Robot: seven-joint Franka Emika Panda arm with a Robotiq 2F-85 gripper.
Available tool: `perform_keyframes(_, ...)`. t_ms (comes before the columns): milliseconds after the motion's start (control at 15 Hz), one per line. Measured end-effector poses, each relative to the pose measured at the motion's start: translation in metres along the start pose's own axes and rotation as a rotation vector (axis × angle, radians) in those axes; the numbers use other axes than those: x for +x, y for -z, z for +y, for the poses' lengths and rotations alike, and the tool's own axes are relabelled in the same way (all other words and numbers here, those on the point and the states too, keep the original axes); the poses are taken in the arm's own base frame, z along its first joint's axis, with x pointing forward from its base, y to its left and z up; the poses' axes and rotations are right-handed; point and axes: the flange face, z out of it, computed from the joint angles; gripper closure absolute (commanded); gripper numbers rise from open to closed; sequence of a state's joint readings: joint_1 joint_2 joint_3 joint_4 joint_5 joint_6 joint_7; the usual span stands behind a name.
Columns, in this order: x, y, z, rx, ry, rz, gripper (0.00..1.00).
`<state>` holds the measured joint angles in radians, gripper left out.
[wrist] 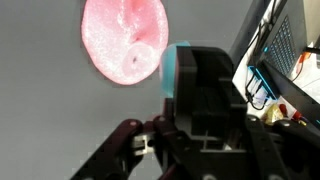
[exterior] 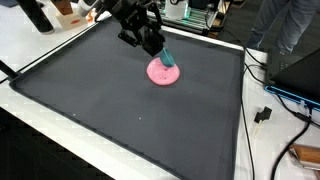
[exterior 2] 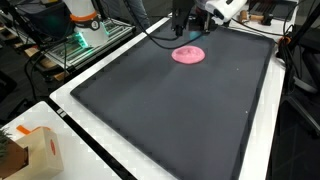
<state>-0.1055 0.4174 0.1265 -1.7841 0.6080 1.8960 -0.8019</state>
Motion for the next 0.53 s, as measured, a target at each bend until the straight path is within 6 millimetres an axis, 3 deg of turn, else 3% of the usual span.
perform_keyframes(533,-0.005,-0.017,0.013,0.059,0.015,0.003,0.75)
